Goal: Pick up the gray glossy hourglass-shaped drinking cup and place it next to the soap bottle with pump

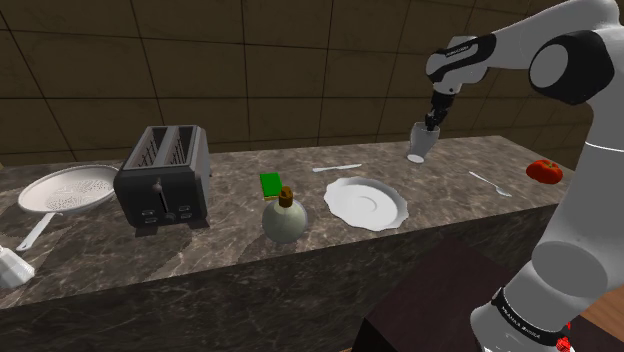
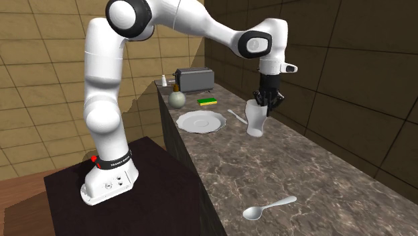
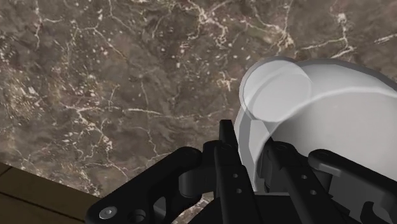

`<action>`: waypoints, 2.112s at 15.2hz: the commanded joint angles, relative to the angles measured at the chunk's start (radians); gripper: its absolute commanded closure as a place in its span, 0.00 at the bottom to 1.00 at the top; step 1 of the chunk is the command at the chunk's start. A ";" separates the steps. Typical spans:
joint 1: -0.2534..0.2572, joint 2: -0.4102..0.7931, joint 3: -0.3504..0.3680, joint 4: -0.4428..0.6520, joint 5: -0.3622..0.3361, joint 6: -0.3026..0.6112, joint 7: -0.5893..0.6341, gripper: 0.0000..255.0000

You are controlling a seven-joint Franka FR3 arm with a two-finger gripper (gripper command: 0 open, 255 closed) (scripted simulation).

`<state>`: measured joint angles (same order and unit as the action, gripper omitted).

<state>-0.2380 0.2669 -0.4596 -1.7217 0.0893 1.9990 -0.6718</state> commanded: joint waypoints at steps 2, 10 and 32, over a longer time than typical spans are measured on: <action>0.000 -0.008 -0.002 0.031 -0.005 -0.038 0.002 1.00; -0.001 -0.022 -0.006 0.121 -0.013 -0.141 0.006 1.00; -0.010 -0.007 -0.007 0.418 -0.009 -0.423 0.019 1.00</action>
<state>-0.2578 0.2700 -0.4697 -1.2970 0.0859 1.5782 -0.6645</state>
